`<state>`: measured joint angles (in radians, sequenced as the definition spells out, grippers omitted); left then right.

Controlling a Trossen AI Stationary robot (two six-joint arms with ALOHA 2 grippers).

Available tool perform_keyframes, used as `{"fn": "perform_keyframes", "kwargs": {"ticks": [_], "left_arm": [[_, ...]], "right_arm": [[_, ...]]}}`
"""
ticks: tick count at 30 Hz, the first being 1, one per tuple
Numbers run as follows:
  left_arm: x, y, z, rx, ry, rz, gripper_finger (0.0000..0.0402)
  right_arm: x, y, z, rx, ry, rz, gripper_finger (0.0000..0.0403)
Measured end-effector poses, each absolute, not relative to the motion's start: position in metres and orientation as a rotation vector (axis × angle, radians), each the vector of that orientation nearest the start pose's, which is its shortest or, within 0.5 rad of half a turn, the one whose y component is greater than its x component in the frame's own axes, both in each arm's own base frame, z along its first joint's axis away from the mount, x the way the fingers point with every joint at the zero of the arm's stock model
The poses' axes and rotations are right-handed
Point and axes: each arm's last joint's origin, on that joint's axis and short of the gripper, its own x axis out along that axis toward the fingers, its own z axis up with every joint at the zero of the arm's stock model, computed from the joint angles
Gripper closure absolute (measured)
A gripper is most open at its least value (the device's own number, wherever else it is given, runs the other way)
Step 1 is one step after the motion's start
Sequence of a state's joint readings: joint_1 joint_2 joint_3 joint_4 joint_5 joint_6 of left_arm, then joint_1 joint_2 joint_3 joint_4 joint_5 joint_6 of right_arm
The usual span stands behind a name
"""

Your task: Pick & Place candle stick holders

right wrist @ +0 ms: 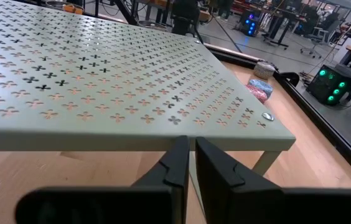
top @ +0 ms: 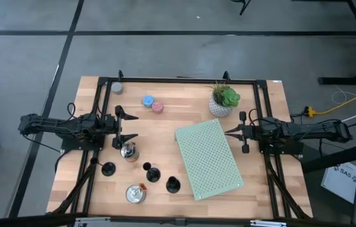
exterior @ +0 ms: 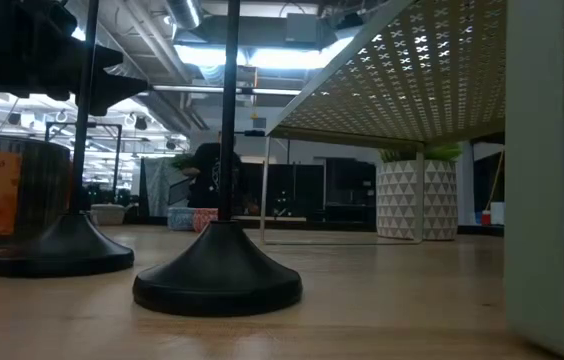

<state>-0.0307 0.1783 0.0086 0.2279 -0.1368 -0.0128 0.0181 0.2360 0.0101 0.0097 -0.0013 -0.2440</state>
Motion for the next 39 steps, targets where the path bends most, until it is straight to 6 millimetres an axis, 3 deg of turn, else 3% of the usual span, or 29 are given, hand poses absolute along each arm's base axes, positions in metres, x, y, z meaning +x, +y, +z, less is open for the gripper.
{"fn": "perform_keyframes", "kwargs": {"ticks": [33,39], "left_arm": [[0.1081,0.0007,0.1738,-0.018,-0.059,0.106,0.0034],[0.1081,0.0006,0.1737,-0.018,-0.058,0.106,0.0034]], "right_arm": [[0.1102,0.0019,0.1492,-0.24,0.201,0.04,0.037],[0.1112,0.0044,0.156,-0.083,0.129,0.106,0.037]]}}
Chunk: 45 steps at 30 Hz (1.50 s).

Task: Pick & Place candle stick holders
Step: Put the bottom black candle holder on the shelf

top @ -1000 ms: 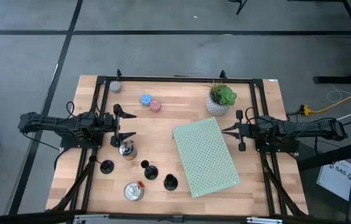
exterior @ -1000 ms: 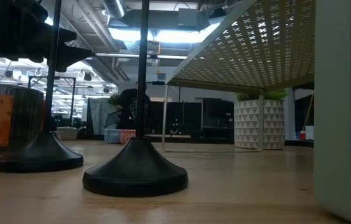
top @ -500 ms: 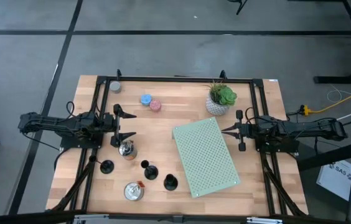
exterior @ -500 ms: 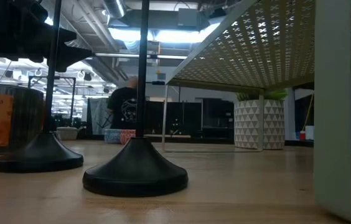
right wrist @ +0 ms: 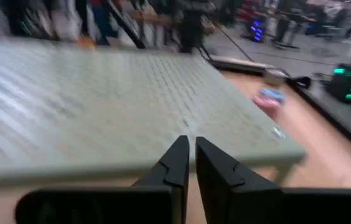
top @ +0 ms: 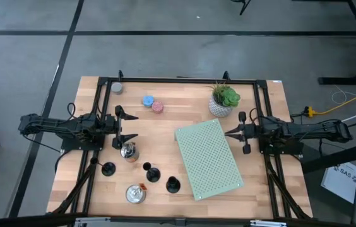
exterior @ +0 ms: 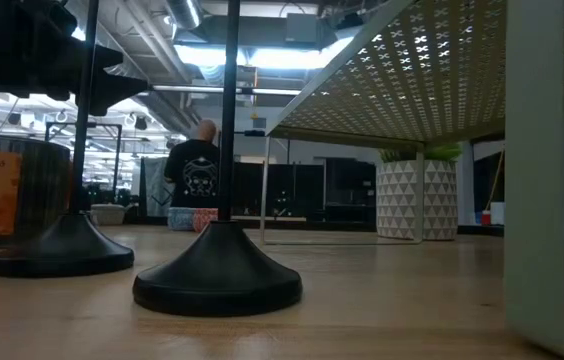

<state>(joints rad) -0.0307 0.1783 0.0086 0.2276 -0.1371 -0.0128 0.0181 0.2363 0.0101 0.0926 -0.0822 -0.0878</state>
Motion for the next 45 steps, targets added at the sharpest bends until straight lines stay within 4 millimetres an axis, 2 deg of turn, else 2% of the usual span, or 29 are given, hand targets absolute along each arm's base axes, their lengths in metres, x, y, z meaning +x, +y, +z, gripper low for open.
{"fn": "perform_keyframes", "kwargs": {"ticks": [12,18,23,28,37,45], "left_arm": [[0.108,0.001,0.174,-0.018,-0.059,0.106,0.0034],[0.108,0.001,0.174,-0.018,-0.058,0.106,0.0034],[0.108,0.001,0.174,-0.018,-0.059,0.106,0.0034],[0.108,0.001,0.174,-0.018,-0.059,0.106,0.0034],[0.108,0.001,0.174,-0.018,-0.058,0.106,0.0034],[0.108,0.001,0.174,-0.018,-0.059,0.106,0.0034]], "right_arm": [[0.11,0.006,0.189,-0.06,-0.216,0.149,0.037],[0.117,0.006,0.208,-0.063,-0.164,0.136,0.037],[0.137,0.006,0.231,-0.115,-0.084,0.12,0.037],[0.165,0.007,0.248,-0.112,-0.007,0.133,0.037],[0.212,0.025,0.266,-0.12,0.063,0.365,0.037],[0.237,0.039,0.284,-0.138,0.041,0.422,0.037]]}}
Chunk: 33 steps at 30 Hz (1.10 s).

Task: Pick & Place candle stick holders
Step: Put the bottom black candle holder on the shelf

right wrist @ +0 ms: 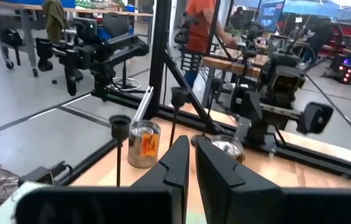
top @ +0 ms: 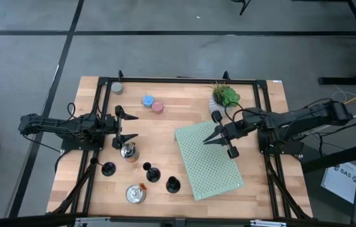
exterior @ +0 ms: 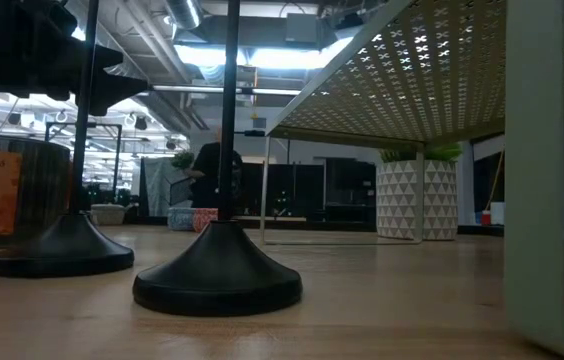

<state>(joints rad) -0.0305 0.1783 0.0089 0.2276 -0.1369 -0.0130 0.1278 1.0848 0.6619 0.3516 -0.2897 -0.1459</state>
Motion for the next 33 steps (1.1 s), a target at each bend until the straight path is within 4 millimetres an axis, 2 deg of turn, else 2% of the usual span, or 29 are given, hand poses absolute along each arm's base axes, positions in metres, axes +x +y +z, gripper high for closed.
{"fn": "perform_keyframes", "kwargs": {"ticks": [10,19,33], "left_arm": [[0.108,0.001,0.174,-0.018,-0.058,0.106,0.0034],[0.108,0.001,0.174,-0.018,-0.059,0.106,0.0034],[0.108,0.001,0.174,-0.018,-0.059,0.106,0.0034]], "right_arm": [[0.24,0.044,0.289,-0.142,-0.007,0.439,0.0371],[0.243,0.07,0.287,-0.141,-0.053,0.537,0.037],[0.259,0.107,0.268,-0.007,0.011,0.655,0.037]]}}
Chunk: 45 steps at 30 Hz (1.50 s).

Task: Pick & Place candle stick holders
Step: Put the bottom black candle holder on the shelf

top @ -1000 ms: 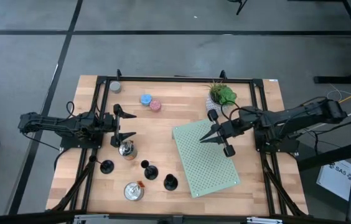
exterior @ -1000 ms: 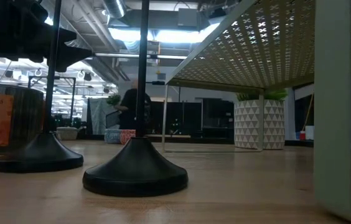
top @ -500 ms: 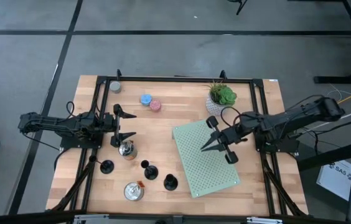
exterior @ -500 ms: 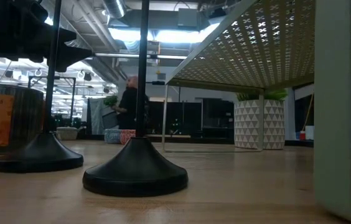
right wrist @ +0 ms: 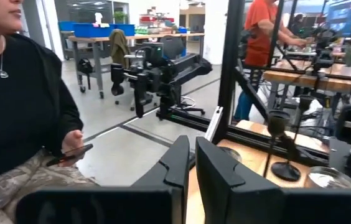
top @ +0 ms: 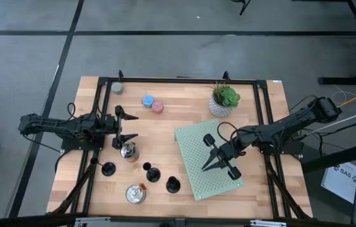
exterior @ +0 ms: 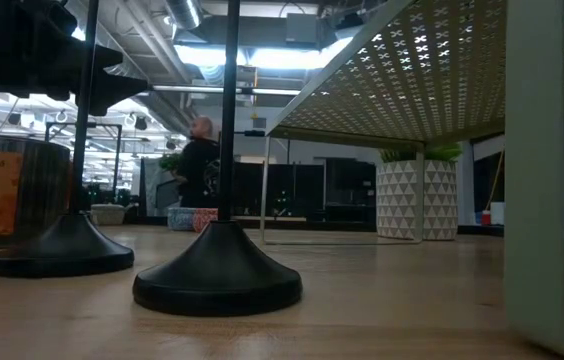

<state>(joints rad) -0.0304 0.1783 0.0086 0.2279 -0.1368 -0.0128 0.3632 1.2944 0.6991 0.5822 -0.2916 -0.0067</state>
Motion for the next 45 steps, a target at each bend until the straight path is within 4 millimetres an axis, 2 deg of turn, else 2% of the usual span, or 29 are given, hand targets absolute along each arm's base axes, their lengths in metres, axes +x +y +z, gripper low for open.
{"fn": "perform_keyframes", "kwargs": {"ticks": [10,13,21,26,33,37,45], "left_arm": [[0.108,0.001,0.174,-0.018,-0.059,0.106,0.0034],[0.108,0.001,0.174,-0.018,-0.058,0.106,0.0034],[0.108,0.001,0.174,-0.018,-0.059,0.106,0.0034],[0.108,0.001,0.174,-0.018,-0.059,0.106,0.0034],[0.108,0.001,0.174,-0.018,-0.059,0.106,0.0034],[0.108,0.001,0.174,-0.018,-0.058,0.106,0.0034],[0.108,0.001,0.174,-0.018,-0.058,0.106,0.0034]], "right_arm": [[0.281,0.123,0.268,-0.011,0.09,0.674,0.0358],[0.284,0.124,0.268,-0.011,0.093,0.674,0.0329],[0.286,0.123,0.269,-0.01,0.09,0.64,0.0214],[0.286,0.123,0.269,-0.015,0.09,0.548,0.0172],[0.291,0.131,0.264,-0.036,0.161,0.473,0.0166],[0.302,0.14,0.263,-0.053,0.244,0.48,0.0166],[0.331,0.153,0.242,-0.07,0.394,0.474,0.0166]]}}
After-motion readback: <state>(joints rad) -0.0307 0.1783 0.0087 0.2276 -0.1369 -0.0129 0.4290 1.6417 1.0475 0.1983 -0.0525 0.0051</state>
